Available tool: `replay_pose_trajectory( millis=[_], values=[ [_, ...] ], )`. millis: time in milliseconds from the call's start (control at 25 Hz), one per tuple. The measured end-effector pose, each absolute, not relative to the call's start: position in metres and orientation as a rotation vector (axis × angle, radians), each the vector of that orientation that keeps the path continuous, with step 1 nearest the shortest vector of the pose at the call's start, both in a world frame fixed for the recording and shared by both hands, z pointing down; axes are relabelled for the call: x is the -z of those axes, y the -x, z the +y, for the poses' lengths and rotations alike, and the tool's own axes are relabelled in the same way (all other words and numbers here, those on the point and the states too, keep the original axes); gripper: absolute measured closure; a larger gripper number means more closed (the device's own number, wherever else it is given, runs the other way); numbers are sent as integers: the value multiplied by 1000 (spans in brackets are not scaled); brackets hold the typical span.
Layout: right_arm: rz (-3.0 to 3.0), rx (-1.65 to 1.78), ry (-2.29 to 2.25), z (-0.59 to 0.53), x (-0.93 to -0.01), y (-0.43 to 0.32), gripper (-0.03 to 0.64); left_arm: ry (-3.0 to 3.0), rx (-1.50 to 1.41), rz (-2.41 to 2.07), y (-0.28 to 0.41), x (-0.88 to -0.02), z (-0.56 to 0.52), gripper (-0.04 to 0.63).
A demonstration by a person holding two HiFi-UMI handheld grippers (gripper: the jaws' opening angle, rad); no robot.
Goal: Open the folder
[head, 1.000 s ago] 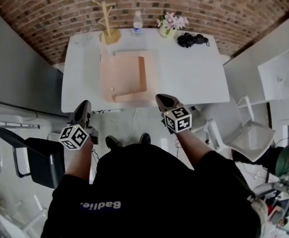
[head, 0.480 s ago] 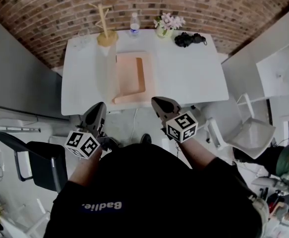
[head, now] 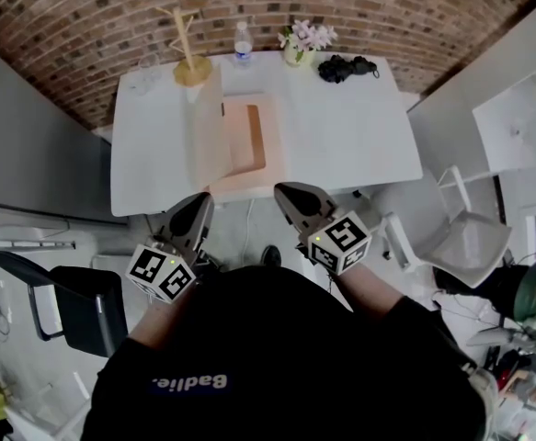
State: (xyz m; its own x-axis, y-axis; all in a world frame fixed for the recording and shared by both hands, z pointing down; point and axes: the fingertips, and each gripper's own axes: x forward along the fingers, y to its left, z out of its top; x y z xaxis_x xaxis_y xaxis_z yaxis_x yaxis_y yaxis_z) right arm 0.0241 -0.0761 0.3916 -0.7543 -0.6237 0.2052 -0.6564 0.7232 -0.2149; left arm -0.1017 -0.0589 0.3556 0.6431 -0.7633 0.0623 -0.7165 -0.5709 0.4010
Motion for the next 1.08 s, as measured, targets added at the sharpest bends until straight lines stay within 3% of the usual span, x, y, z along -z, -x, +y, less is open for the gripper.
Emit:
replay_pose_trajectory(
  millis=[1080],
  values=[
    [-2839,-439,-1026,-72,-377,-19,588,-2497,149,-1152,92,-355,-57,594]
  ],
)
